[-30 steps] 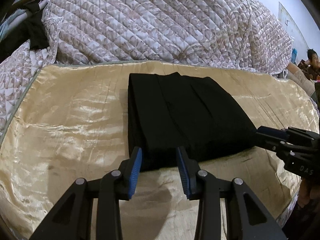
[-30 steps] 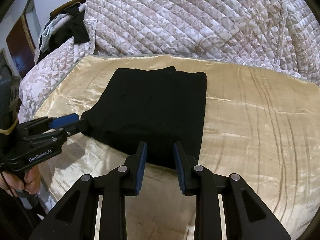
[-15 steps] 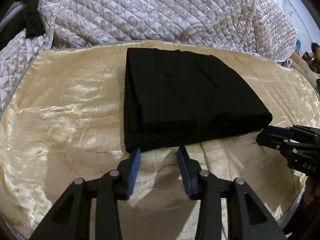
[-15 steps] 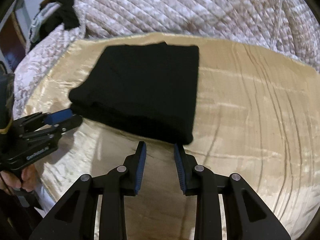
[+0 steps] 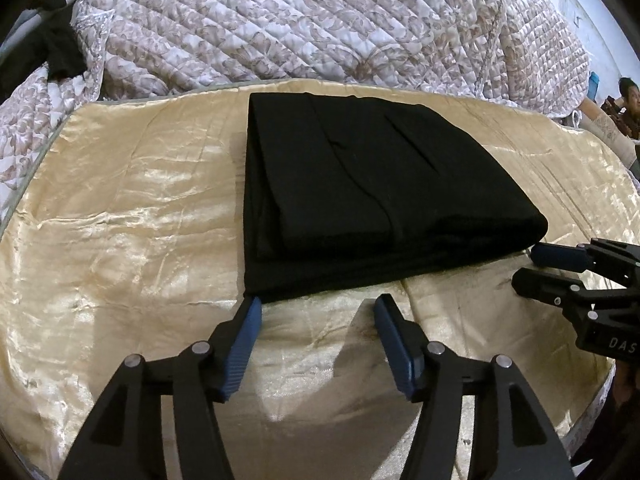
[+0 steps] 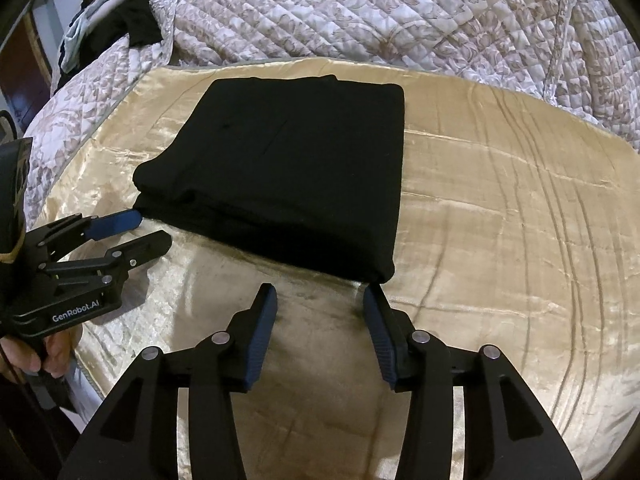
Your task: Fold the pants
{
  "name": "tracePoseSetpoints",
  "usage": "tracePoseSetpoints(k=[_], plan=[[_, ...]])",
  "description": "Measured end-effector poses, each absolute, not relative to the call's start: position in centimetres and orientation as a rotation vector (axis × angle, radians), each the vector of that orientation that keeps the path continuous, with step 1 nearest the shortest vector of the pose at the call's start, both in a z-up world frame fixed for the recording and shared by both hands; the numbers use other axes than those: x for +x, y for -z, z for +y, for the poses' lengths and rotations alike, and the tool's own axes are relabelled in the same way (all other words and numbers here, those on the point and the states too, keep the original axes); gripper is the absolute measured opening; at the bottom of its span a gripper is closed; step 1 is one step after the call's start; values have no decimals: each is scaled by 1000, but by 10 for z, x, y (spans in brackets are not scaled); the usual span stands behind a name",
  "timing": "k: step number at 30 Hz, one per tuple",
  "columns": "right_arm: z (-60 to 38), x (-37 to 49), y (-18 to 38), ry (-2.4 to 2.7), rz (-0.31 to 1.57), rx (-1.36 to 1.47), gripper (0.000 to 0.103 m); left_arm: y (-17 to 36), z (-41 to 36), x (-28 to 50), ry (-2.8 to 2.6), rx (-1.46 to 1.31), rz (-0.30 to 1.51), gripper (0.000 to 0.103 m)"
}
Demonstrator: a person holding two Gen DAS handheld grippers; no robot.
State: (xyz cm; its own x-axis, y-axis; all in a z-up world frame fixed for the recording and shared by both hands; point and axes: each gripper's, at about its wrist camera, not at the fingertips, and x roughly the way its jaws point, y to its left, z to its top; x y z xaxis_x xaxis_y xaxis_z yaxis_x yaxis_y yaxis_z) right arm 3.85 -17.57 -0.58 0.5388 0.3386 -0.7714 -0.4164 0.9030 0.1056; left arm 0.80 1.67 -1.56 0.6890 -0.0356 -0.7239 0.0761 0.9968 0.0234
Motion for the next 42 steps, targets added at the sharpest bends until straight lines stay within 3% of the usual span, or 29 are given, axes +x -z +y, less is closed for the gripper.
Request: tracePoseSetpoints(k=[2,5,42], plan=[[-175,39,6,-449,894,-102,47,16,17,8,62,52,809,65],[-175,39,7,-447,892,-109,48,19,23,11,27,31,820,80],[-175,40,7,-446,890,-115,50,22,22,14,53,50,836,87]])
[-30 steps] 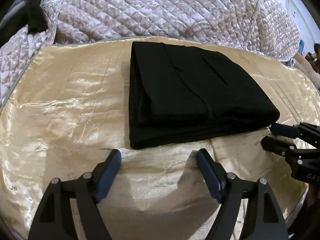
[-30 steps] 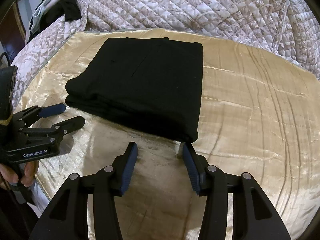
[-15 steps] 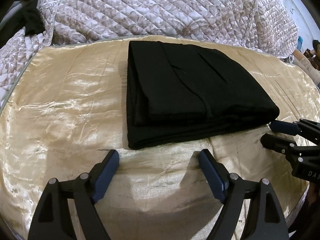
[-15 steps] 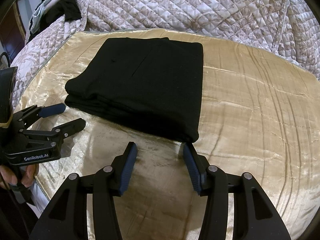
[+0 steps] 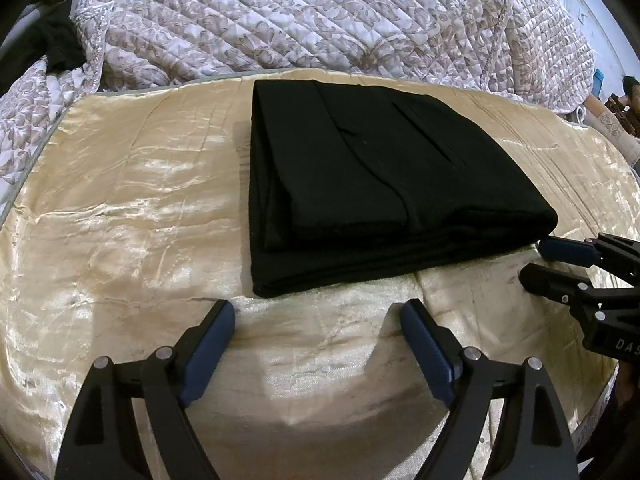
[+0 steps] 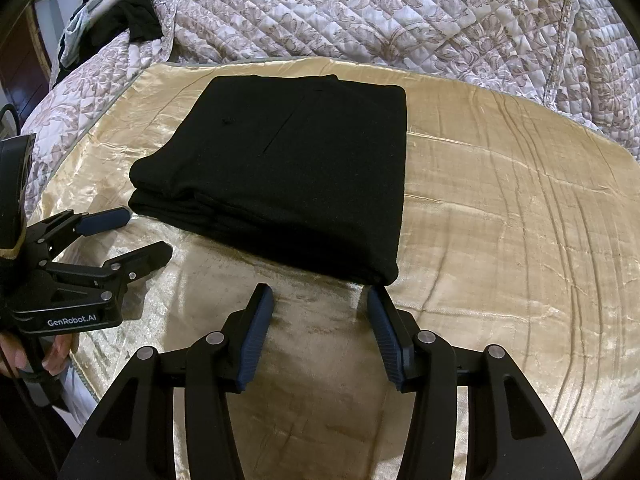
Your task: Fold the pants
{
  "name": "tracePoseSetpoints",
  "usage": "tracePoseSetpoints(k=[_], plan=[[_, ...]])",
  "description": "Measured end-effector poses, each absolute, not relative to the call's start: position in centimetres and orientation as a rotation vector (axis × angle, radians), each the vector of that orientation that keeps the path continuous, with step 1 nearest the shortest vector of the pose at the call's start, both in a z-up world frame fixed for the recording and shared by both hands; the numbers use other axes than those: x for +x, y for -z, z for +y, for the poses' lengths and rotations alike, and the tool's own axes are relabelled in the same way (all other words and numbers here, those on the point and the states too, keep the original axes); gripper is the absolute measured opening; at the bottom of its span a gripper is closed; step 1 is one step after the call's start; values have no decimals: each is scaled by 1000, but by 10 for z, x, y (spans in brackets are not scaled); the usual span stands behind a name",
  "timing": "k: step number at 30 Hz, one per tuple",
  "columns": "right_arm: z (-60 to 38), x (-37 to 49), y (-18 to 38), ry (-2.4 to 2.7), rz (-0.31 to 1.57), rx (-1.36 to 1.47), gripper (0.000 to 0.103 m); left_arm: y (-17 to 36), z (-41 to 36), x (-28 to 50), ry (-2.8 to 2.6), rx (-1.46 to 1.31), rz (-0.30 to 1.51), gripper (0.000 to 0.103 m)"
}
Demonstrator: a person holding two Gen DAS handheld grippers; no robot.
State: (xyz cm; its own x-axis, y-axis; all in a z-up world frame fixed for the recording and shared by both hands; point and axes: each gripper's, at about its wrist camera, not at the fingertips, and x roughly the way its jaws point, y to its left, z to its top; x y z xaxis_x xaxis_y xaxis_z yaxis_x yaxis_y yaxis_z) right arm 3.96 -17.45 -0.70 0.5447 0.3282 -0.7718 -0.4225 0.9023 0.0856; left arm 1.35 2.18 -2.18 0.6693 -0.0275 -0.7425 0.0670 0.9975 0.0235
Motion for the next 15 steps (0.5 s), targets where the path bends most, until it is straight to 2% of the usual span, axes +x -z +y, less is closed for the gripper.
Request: tracePoseSetpoints(k=[15], plan=[[-174,39,7,-446,889,-115,50,23,22,14,52,49,841,88]])
